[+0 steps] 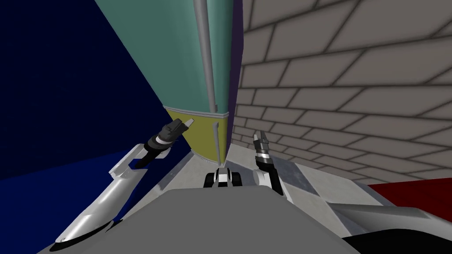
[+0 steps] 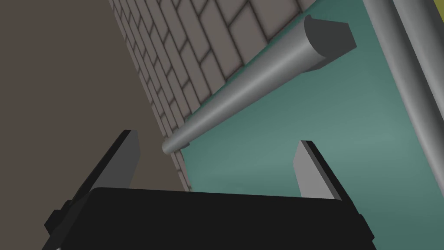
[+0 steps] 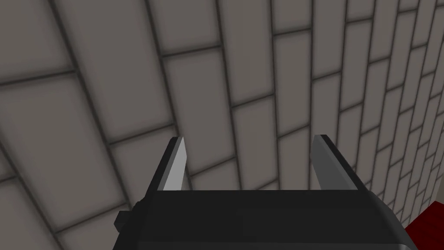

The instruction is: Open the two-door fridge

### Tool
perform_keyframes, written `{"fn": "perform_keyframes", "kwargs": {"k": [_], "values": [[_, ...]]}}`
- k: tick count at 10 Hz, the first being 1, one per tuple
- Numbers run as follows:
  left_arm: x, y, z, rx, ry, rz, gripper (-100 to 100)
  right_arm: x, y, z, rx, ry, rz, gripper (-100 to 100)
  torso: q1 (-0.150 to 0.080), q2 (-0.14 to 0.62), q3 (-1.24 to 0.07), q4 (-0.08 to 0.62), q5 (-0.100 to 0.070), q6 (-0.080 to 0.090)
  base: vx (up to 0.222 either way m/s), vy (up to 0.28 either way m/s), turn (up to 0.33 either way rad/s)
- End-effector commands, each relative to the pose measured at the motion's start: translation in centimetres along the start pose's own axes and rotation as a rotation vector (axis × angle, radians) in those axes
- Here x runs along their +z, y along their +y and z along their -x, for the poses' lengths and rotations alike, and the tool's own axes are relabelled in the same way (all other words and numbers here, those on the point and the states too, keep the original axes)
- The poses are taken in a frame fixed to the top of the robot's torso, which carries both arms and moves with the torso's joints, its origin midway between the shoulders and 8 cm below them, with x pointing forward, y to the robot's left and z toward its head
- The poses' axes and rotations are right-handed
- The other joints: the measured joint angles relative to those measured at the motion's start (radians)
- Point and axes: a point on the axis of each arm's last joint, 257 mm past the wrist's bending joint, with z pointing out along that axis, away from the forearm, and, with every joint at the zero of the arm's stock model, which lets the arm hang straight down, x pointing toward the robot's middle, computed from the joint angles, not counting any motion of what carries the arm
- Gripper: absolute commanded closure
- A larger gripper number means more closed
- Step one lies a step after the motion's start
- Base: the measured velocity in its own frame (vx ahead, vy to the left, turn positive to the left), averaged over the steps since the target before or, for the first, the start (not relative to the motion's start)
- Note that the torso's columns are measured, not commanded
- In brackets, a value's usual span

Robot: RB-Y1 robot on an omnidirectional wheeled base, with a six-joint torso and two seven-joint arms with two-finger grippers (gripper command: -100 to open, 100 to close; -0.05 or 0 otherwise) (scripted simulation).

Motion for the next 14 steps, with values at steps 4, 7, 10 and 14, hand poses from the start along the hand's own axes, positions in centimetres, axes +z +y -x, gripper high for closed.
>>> {"fn": "perform_keyframes", "kwargs": {"k": [4, 7, 10, 14], "values": [[-0.5, 2.1, 1.0, -0.011, 0.123, 0.040, -100, 0.0, 0.0, 0.0, 0.000, 0.000, 0.000, 0, -0.001, 0.000, 0.000, 0.000, 0.000, -0.001, 0.087, -0.172, 0.144], [-1.1, 3.6, 2.1, -0.011, 0.184, 0.081, -100, 0.0, 0.0, 0.0, 0.000, 0.000, 0.000, 0, -0.001, 0.001, 0.001, 0.001, 0.000, -0.001, 0.084, -0.198, 0.185], [-2.0, 5.5, 4.1, 0.000, 0.259, 0.145, -100, 0.0, 0.0, 0.0, 0.000, 0.000, 0.000, 0, 0.002, 0.002, 0.001, 0.001, 0.001, -0.001, 0.075, -0.195, 0.234], [-3.1, 7.3, 5.9, -0.014, 0.281, 0.208, -100, 0.0, 0.0, 0.0, 0.000, 0.000, 0.000, 0, 0.002, 0.002, 0.001, 0.001, 0.001, -0.001, 0.030, -0.173, 0.177]]}}
